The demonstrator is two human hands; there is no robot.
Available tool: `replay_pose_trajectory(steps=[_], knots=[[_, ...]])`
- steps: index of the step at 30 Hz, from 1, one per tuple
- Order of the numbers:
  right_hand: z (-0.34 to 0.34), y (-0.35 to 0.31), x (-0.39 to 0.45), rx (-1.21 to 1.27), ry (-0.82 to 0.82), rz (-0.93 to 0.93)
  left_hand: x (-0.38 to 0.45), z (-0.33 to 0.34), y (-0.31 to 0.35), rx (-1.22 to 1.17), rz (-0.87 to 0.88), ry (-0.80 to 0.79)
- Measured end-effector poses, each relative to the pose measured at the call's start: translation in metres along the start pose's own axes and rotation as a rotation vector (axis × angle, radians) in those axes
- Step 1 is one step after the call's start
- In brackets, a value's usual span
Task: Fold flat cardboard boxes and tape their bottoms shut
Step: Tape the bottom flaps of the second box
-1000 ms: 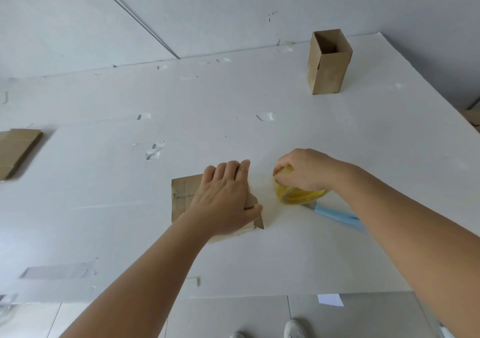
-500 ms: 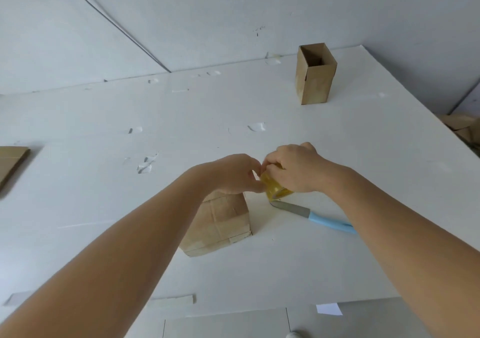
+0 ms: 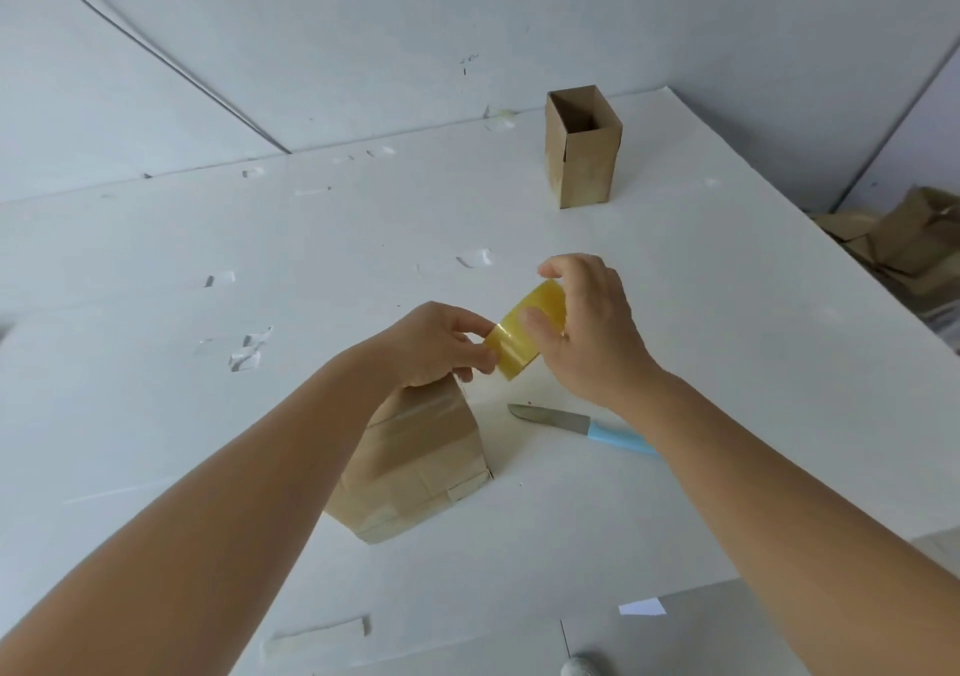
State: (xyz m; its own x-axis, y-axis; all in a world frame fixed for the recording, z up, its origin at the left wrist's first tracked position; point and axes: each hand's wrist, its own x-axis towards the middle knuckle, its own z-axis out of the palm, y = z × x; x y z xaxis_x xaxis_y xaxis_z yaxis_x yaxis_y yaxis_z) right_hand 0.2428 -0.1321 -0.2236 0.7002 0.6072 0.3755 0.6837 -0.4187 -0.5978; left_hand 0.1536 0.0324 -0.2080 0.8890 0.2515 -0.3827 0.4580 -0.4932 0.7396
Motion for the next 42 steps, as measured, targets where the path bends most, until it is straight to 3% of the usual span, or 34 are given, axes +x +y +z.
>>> replay_pose_trajectory(steps=[2, 3, 7, 10, 16, 21, 27, 34, 42], knots=[[0.004, 0.010, -0.016, 0.020, 0.127, 0.101, 0.001, 0.000, -0.002, -0.034, 0.017, 0.008], [0.007, 0.018, -0.025, 0.003, 0.112, 0.153, 0.001, 0.001, -0.004, -0.048, 0.024, 0.014], [0.016, 0.051, -0.057, -0.207, -0.233, 0.353, 0.003, 0.001, -0.006, -0.072, 0.041, 0.025], [0.024, 0.066, -0.079, -0.466, -0.504, 0.360, 0.002, 0.002, -0.006, -0.100, 0.036, 0.023], [0.020, 0.061, -0.089, -0.519, -0.466, 0.249, 0.000, 0.006, -0.004, -0.081, 0.044, 0.035], [-0.013, 0.030, -0.091, -0.308, -0.354, 0.229, -0.001, 0.007, -0.003, -0.066, 0.047, 0.061], [-0.055, -0.019, -0.094, -0.195, -0.368, 0.241, -0.003, 0.008, -0.003, -0.058, 0.077, 0.090], [-0.056, -0.059, -0.080, -0.516, -0.383, 0.161, -0.006, 0.009, -0.004, -0.086, 0.127, 0.093], [-0.045, -0.081, -0.065, -0.643, -0.445, 0.134, -0.006, 0.012, -0.007, -0.123, 0.150, 0.114]])
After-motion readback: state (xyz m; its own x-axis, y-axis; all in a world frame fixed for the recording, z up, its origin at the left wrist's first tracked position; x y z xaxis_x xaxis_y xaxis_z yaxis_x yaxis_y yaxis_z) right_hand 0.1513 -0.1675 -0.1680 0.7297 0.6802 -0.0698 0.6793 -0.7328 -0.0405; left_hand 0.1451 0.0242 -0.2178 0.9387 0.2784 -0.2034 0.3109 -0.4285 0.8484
